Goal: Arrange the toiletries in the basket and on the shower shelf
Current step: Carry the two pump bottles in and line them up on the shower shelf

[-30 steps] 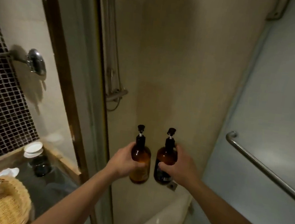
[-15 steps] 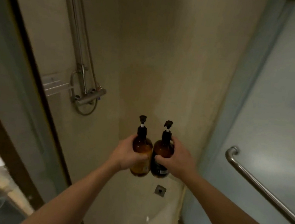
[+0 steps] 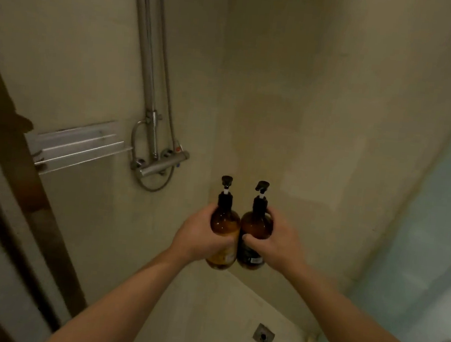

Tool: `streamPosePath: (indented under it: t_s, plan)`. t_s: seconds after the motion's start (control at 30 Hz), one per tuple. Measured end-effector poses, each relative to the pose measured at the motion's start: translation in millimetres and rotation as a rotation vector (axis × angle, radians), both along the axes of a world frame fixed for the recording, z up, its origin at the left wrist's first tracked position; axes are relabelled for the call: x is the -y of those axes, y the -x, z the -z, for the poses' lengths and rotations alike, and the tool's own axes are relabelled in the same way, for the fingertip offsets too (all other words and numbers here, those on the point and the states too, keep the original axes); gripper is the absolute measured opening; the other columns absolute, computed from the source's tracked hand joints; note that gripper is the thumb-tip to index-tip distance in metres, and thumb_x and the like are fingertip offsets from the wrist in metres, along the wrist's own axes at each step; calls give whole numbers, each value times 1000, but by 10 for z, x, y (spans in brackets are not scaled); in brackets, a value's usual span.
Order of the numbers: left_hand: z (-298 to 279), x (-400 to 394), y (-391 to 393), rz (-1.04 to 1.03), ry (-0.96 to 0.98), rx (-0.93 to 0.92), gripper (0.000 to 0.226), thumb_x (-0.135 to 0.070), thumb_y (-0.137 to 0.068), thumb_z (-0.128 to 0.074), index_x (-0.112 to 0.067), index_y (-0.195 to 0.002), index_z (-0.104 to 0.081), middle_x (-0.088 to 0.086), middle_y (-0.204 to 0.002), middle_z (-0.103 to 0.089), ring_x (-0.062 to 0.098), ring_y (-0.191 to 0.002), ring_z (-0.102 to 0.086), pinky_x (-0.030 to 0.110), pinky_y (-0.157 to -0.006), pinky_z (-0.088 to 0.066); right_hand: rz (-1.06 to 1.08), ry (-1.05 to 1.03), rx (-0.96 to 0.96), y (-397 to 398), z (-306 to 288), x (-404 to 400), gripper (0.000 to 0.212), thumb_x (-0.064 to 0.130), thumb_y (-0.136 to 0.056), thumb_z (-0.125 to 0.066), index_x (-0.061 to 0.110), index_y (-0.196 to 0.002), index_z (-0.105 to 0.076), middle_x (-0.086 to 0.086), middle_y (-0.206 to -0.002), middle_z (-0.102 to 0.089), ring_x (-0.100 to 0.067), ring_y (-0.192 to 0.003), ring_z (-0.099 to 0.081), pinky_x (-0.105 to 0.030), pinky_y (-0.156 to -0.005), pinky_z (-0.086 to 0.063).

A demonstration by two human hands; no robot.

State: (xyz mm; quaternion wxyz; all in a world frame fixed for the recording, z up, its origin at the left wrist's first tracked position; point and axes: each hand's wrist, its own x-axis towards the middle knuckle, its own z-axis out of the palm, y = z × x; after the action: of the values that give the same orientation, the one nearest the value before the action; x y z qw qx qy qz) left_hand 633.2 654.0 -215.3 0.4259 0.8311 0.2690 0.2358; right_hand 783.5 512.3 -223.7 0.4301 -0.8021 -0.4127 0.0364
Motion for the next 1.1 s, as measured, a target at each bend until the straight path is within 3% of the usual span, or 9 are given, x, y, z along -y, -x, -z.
streamPosePath:
  t_s: [0.17, 0.33, 0.47, 0.67, 0.8, 0.97, 1.1]
  plan:
    - [-157, -322, -199, -176, -18, 21, 56, -58, -47, -79, -54, -96, -53, -25, -91, -66, -9, -81, -62, 29, -75, -57, -154, -37, 30, -409, -71, -642, 60, 52, -58, -79, 50, -110, -49, 22, -102, -60, 0, -93, -60, -24, -77, -52]
    - [-312, -666, -167, -343, -27, 25, 61, -54, -47, -78, -49, -102, -54, -21, -97, -66, -3, -88, -64, 35, -81, -57, -289, -58, 52, -540, -199, -1287, 70, 56, -57, -77, 47, -121, -49, 18, -109, -60, -6, -99, -59, -31, -82, -54]
    - [-449, -958, -23, -428, -78, 48, 68, -53, -51, -78, -46, -114, -53, -19, -105, -65, 2, -96, -63, 37, -85, -57, -390, -90, 59, -487, -310, -1730, 73, 59, -59, -76, 49, -125, -47, 21, -111, -59, -4, -101, -58, -29, -83, -53]
    - [-719, -1495, 157, -539, -167, 54, 65, -57, -53, -76, -49, -112, -50, -20, -102, -64, 0, -94, -62, 37, -84, -57, -515, -131, 11, -364, -585, -2440, 74, 58, -60, -77, 46, -126, -47, 18, -113, -59, -5, -104, -58, -27, -87, -52]
    - [-929, -1944, 204, -581, -263, 40, 66, -60, -54, -76, -50, -113, -49, -19, -104, -62, 5, -95, -61, 37, -82, -57, -569, -176, 14, -296, -839, -2965, 74, 58, -59, -77, 41, -126, -51, 14, -114, -60, -9, -104, -59, -36, -90, -56]
    - [-1083, -2414, 279, -679, -240, 60, 57, -61, -52, -74, -57, -102, -45, -20, -97, -63, 4, -90, -62, 34, -78, -56, -595, -181, 43, -251, -1066, -3505, 81, 63, -60, -75, 39, -133, -48, 13, -120, -60, -12, -110, -59, -43, -93, -55]
    - [-1216, -2726, 364, -701, -223, 79, 62, -61, -51, -71, -49, -106, -46, -19, -100, -59, 9, -94, -60, 38, -83, -54, -625, -215, 33, -221, -1197, -3855, 67, 65, -59, -73, 51, -118, -43, 16, -113, -57, -10, -105, -57, -41, -91, -55]
